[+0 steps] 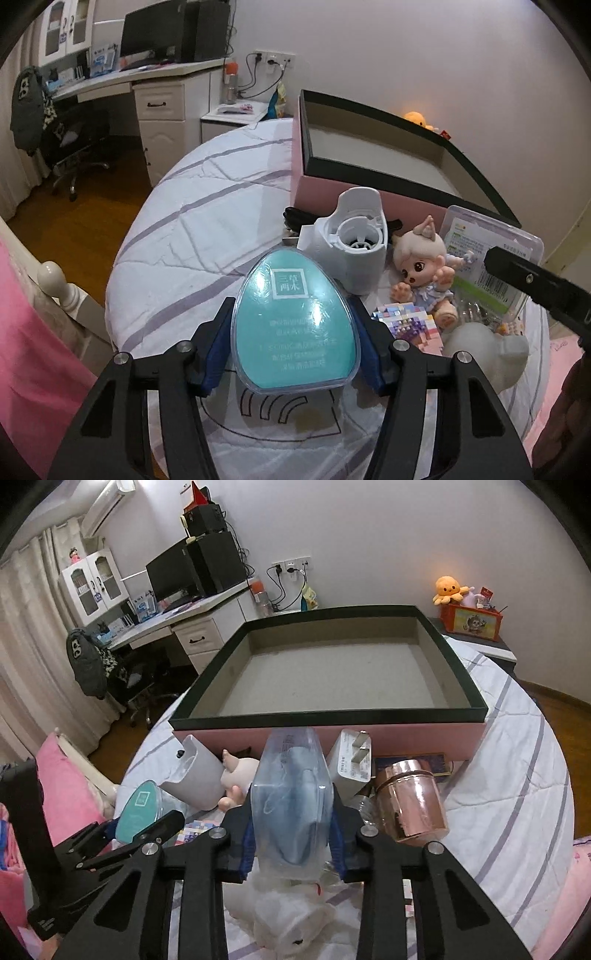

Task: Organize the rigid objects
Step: 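Grasp the teal egg-shaped case with the left tool while the right tool grasps the clear mask box, then lower the teal case into the box with the left tool while the right tool places the mask box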

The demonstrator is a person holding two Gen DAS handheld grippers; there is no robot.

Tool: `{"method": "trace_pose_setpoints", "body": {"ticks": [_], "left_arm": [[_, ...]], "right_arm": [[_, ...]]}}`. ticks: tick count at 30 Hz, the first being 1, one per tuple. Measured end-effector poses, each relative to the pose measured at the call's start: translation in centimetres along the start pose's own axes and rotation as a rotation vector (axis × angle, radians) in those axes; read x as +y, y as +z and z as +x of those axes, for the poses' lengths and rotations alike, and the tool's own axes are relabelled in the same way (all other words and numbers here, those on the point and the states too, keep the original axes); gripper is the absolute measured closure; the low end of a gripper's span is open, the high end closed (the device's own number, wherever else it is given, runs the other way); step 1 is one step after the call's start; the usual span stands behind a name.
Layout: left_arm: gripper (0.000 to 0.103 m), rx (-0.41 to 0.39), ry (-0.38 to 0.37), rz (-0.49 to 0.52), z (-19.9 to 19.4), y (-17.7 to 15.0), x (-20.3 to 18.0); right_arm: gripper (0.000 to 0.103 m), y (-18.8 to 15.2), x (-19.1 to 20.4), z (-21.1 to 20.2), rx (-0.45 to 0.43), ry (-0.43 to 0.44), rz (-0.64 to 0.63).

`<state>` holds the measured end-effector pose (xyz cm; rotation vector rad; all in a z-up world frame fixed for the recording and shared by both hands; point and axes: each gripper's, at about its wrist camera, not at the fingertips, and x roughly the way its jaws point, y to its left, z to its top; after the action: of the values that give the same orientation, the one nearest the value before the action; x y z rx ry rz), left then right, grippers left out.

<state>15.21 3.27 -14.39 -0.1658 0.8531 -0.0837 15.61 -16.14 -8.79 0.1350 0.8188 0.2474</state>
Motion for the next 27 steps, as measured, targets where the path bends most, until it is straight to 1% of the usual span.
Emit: {"method": "trace_pose_setpoints", "body": {"ticks": [4,8,13,17,21,25,27], "left_arm": [[0.043,-0.024,0.019,0.029,-1.0,0.0,-0.4],[0.043,-0.061,0.045,0.059,-2.5,0.3,-0.9],[0.043,-0.1,0.034,0.08,-4.4,1.7,-1.4],[0.043,-0.142,0.01,0.104,-5.5,3.8,-2.4],[0.043,-0.193,-0.021,0.123,-5.5,7.4,-3.7],[0.043,-0.199,-0.053,0.127,-3.9,10.6,-5.0],[0.043,-0.196,-0.05,0.141,-2.5,12.1,-5.9]], "right_arm": [[0.071,-0.1,-0.3,-0.3,-0.003,0.016,0.003],[0.071,-0.1,-0.2,-1.5,-0.029,0.031,0.003],[0.071,0.7,-0.1,-3.1,-0.067,0.054,0.005],[0.071,2.0,0.4,-4.3,-0.116,0.064,-0.021],[0.071,4.5,0.0,-4.5,-0.161,0.053,-0.041],[0.071,7.3,-1.1,-3.3,-0.193,-0.001,-0.052],[0.071,8.5,-1.8,-2.2,-0.195,-0.029,-0.052]]}}
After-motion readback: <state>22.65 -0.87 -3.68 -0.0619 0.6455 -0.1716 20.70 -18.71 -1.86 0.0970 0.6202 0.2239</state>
